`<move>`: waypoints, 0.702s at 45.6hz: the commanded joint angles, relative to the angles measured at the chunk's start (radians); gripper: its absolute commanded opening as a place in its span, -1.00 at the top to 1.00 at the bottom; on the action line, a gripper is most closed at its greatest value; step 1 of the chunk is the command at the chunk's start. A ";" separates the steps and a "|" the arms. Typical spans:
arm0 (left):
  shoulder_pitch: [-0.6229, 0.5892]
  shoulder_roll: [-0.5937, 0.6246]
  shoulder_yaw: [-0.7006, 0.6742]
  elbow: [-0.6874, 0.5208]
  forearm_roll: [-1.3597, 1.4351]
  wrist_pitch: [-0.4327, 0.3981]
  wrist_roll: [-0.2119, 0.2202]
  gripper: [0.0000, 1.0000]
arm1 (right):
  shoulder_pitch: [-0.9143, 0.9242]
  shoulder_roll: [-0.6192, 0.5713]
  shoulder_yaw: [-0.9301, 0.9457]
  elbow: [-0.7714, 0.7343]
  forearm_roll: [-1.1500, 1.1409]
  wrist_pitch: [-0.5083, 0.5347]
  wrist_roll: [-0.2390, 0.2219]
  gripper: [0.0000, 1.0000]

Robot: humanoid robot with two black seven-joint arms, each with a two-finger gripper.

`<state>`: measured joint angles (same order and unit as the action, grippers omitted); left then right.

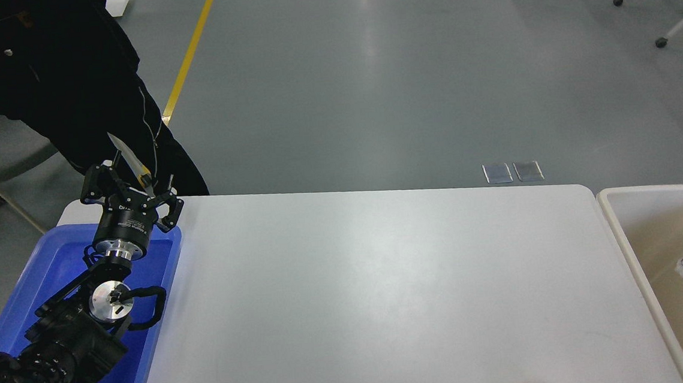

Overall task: Tidy desktop
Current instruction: 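Lower the foil into the white bin and open the right gripper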

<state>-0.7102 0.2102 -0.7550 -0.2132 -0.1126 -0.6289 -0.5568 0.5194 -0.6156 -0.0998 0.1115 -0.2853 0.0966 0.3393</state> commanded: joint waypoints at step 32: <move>0.000 0.000 0.000 0.000 0.001 0.000 0.000 -1.00 | 0.021 0.157 0.098 -0.142 0.100 -0.155 -0.181 1.00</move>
<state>-0.7102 0.2102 -0.7547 -0.2132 -0.1125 -0.6289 -0.5568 0.5334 -0.4675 -0.0119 -0.0255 -0.1896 -0.0410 0.1711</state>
